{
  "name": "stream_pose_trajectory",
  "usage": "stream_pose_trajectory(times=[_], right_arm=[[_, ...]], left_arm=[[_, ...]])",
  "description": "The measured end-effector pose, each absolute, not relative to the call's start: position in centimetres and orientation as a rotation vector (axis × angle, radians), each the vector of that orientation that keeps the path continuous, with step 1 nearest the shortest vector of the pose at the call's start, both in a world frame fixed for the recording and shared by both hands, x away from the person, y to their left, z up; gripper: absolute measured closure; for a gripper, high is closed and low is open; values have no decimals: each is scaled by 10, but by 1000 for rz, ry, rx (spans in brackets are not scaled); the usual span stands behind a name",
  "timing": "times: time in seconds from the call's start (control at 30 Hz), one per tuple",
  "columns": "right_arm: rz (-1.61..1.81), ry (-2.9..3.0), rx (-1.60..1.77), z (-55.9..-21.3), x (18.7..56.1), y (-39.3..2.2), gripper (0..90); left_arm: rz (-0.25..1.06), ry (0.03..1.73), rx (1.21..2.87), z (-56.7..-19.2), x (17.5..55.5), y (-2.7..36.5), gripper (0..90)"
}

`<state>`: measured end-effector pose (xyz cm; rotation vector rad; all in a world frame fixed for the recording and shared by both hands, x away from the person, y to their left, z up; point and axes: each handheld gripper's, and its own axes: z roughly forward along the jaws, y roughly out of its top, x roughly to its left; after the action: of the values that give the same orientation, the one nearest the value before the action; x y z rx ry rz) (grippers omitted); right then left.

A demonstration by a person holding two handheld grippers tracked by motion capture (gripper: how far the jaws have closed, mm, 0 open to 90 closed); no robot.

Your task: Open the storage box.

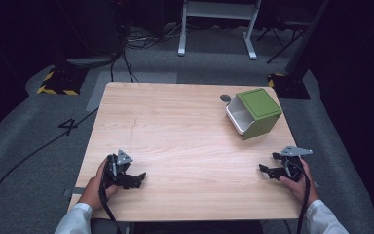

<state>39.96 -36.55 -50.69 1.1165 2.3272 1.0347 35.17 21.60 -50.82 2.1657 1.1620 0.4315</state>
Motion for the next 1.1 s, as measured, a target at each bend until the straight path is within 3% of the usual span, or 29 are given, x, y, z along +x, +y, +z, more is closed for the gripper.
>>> stream_pose_trajectory(times=[0.3, 0.5, 0.67, 1.1], right_arm=[[1094, 2337, 1046, -491, 395, -360, 212], [1157, 2365, 866, -457, 394, -329, 259], [1140, 2391, 747, -438, 403, -291, 271], [1043, 2334, 735, -410, 431, -245, 289]], left_arm=[[408, 1091, 2196, -508, 353, 221, 1], [361, 980, 2238, -508, 352, 232, 1], [360, 983, 2236, -508, 352, 234, 2], [369, 992, 2231, -508, 351, 234, 4]])
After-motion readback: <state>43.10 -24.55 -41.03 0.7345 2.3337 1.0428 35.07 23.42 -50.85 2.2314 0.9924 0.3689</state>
